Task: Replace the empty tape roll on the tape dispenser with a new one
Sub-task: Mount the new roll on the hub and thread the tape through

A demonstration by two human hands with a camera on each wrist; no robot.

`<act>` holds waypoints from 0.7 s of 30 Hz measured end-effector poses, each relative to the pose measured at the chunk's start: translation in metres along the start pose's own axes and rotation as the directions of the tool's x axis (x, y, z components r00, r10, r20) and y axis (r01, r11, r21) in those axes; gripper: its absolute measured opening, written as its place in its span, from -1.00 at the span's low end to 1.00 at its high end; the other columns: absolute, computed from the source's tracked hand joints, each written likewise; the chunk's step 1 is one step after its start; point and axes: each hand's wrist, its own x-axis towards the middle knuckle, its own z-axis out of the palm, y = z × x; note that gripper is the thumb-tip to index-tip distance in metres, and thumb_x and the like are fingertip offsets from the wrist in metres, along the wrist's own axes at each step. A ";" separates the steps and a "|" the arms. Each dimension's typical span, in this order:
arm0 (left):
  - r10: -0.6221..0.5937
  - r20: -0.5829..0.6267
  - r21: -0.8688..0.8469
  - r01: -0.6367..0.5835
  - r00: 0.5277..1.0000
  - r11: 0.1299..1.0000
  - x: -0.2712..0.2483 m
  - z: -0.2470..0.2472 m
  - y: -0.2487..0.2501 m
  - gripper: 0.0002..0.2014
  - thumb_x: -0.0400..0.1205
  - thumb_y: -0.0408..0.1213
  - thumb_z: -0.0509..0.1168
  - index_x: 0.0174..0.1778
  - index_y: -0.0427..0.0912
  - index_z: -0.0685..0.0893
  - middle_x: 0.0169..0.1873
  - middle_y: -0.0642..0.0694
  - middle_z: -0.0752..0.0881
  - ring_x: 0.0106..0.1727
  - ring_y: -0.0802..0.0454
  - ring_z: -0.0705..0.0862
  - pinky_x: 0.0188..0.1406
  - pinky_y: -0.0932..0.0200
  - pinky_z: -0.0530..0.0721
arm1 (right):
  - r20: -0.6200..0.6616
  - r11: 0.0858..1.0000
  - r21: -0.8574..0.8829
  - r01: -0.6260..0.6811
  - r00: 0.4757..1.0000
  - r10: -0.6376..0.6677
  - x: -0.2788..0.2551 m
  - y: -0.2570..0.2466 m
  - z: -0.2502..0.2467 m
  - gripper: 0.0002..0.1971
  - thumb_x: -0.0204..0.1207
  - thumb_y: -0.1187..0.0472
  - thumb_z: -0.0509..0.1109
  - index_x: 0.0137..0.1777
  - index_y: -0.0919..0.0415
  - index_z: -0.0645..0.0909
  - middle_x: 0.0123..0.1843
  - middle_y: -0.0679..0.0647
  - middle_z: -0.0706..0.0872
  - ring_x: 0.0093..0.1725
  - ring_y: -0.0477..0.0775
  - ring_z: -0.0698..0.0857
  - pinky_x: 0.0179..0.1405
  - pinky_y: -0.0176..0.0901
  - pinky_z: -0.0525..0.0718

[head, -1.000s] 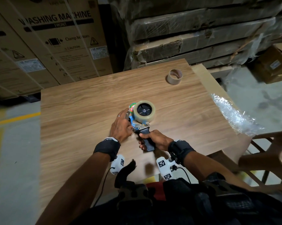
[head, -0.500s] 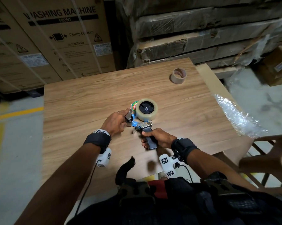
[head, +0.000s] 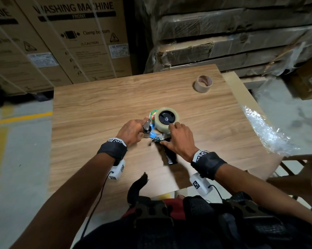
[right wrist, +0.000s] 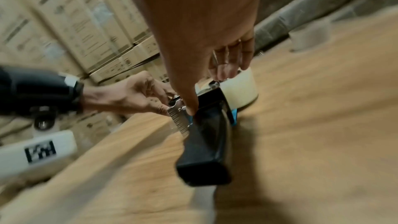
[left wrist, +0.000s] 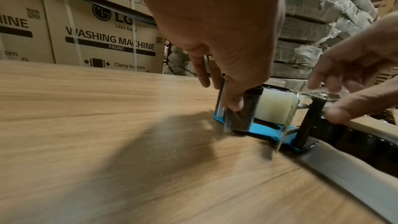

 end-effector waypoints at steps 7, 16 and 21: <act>0.004 -0.035 -0.001 -0.005 0.999 1.000 0.001 0.005 -0.004 -0.31 0.44 -0.15 0.41 0.56 -0.01 0.49 0.34 -0.10 0.72 0.20 -0.20 0.75 0.02 -0.04 0.74 | -0.031 0.880 0.127 0.459 0.888 -0.459 0.012 -0.016 0.006 -0.70 0.42 0.07 0.62 0.06 0.24 0.77 -0.03 0.20 0.76 -0.05 0.31 0.67 -0.10 0.12 0.67; -0.017 -0.058 -0.035 0.015 0.998 0.999 -0.001 0.004 0.000 -0.28 0.41 -0.30 0.40 0.58 -0.11 0.49 0.32 -0.22 0.73 0.15 -0.26 0.75 -0.01 -0.04 0.72 | -0.034 0.876 0.237 0.420 0.905 -0.425 0.019 -0.025 0.007 -0.87 0.42 0.20 0.56 -0.21 0.28 0.83 -0.24 0.20 0.79 -0.22 0.32 0.75 -0.24 0.00 0.68; -0.033 -0.055 -0.034 0.031 0.998 0.999 -0.002 0.003 0.002 -0.44 0.42 -0.36 0.39 0.42 -0.24 0.64 0.32 -0.24 0.73 0.11 -0.30 0.75 -0.03 -0.06 0.69 | 0.010 0.906 0.281 0.318 0.943 -0.334 0.022 -0.029 0.011 -0.78 0.48 0.12 0.47 -0.17 0.29 0.83 -0.21 0.25 0.80 -0.19 0.35 0.76 -0.23 0.07 0.67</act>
